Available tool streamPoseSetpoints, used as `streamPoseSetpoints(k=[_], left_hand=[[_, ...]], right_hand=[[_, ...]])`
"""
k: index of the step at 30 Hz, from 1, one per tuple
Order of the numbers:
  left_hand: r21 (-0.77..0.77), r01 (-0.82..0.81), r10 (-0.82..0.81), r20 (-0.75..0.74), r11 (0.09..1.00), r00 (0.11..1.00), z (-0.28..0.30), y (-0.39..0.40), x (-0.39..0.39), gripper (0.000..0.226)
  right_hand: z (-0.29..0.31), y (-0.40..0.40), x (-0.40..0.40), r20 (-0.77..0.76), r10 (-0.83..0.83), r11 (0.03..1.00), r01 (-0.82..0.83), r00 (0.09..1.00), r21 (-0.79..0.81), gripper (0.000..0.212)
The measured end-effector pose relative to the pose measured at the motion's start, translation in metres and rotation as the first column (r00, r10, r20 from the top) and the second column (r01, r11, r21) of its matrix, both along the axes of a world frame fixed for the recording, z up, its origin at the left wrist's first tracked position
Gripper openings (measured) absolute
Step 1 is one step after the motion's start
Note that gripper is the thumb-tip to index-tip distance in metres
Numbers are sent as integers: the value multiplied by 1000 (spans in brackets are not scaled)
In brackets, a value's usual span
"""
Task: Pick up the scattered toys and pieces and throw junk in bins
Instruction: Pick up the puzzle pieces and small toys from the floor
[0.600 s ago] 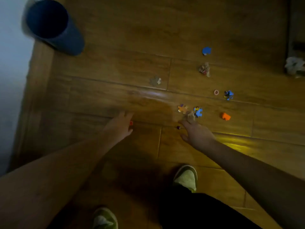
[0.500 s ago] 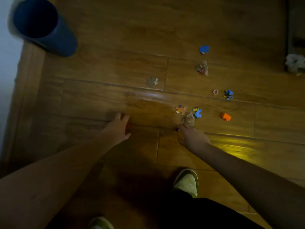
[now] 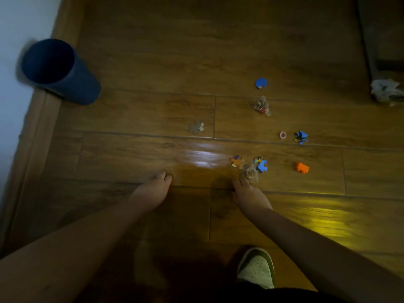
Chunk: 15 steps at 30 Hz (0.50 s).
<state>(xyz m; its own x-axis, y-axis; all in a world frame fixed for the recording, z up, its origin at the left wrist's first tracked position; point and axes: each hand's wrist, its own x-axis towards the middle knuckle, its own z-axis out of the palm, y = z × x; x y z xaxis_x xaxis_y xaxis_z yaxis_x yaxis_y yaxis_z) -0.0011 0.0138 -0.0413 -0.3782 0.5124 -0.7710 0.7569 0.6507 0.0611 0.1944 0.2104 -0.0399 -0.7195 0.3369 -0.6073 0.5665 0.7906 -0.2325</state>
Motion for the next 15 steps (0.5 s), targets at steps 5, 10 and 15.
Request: streamPoseSetpoints(k=[5, 10, 15], left_hand=[[52, -68, 64, 76, 996, 995, 5, -1, -8, 31], [159, -182, 170, 85, 970, 982, 18, 18, -9, 10], [227, -382, 354, 153, 896, 923, 28, 42, -10, 28]], right_hand=[[0, 1, -3, 27, 56, 997, -58, 998, 59, 45], [8, 7, -1, -43, -525, 821, 493, 850, -288, 10], [18, 10, 15, 371, -895, -110, 684, 247, -721, 28]])
